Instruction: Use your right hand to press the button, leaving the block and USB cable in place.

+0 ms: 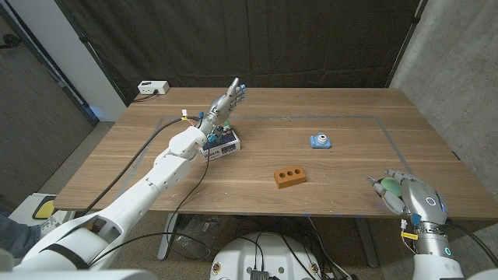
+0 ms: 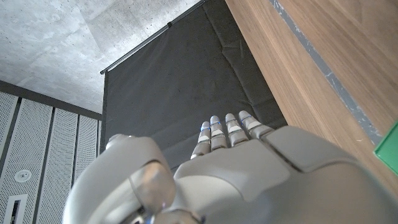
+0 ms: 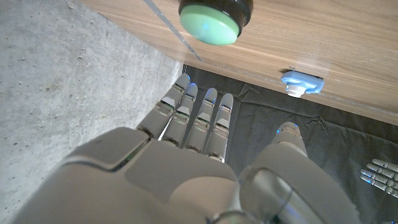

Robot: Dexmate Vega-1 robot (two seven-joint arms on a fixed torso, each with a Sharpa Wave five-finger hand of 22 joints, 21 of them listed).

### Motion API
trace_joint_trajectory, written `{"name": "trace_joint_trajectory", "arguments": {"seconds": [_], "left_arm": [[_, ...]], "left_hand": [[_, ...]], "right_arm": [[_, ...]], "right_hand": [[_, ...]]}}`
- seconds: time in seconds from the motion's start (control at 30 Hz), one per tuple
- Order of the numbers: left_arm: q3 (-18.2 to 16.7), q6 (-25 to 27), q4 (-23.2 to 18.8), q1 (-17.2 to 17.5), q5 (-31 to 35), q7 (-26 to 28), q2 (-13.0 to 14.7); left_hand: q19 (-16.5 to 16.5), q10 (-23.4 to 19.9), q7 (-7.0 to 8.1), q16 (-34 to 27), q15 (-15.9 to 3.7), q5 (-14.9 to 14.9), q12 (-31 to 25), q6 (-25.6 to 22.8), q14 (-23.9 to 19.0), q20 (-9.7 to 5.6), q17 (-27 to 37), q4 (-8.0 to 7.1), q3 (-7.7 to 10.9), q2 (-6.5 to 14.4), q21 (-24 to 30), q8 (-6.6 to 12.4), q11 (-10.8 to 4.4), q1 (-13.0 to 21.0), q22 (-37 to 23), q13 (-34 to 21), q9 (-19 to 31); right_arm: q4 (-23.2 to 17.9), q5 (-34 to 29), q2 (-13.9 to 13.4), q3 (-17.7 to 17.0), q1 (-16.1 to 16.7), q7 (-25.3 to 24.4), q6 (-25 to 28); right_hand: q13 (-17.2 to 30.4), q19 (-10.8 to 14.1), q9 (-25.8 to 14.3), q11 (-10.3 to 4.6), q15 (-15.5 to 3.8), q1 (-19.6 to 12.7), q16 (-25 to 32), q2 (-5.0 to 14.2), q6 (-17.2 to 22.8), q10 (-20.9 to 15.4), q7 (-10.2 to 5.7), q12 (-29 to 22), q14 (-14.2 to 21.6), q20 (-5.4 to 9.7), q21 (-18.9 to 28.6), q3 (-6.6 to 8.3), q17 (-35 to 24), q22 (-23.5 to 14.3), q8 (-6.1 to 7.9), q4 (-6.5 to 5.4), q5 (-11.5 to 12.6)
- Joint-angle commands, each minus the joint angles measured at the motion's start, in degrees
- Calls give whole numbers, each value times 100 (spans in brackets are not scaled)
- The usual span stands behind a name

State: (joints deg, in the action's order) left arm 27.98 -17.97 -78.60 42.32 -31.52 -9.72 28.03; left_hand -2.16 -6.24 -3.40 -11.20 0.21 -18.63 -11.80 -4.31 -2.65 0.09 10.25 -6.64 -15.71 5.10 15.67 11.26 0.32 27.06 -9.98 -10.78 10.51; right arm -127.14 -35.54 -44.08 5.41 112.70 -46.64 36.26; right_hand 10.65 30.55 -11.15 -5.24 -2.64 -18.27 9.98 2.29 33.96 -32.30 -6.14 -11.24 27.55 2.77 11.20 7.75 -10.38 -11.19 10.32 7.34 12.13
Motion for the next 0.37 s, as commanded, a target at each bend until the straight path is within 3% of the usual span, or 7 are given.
{"name": "trace_joint_trajectory", "arguments": {"seconds": [0.03, 0.37], "left_arm": [[-10, -53, 111, -139, -8, -225, 98], [40, -53, 152, -280, 104, -268, 99]], "left_hand": [[-19, 3, 16, 27, 8, 2, 6, -55, -11, -23, 24, 17, -31, 19, -23, 16, -21, 40, -29, -18, 21], [-29, -1, 17, 28, 17, 4, 6, -52, -10, -10, 24, 17, -38, 25, -46, 13, -5, 44, -29, -18, 21]], "right_arm": [[2, -317, 306, 159, -8, -337, 140], [276, -416, 391, 409, -279, -530, 174]], "right_hand": [[11, -14, -9, 1, -519, -48, 42, 19, -40, -47, -3, -27, -8, 532, 16, 18, -21, 6, 40, -19, 39], [11, -21, -9, 5, -514, -44, 43, 19, -29, -61, 1, -40, -22, 526, 20, 15, -22, 6, 54, -22, 41]]}}
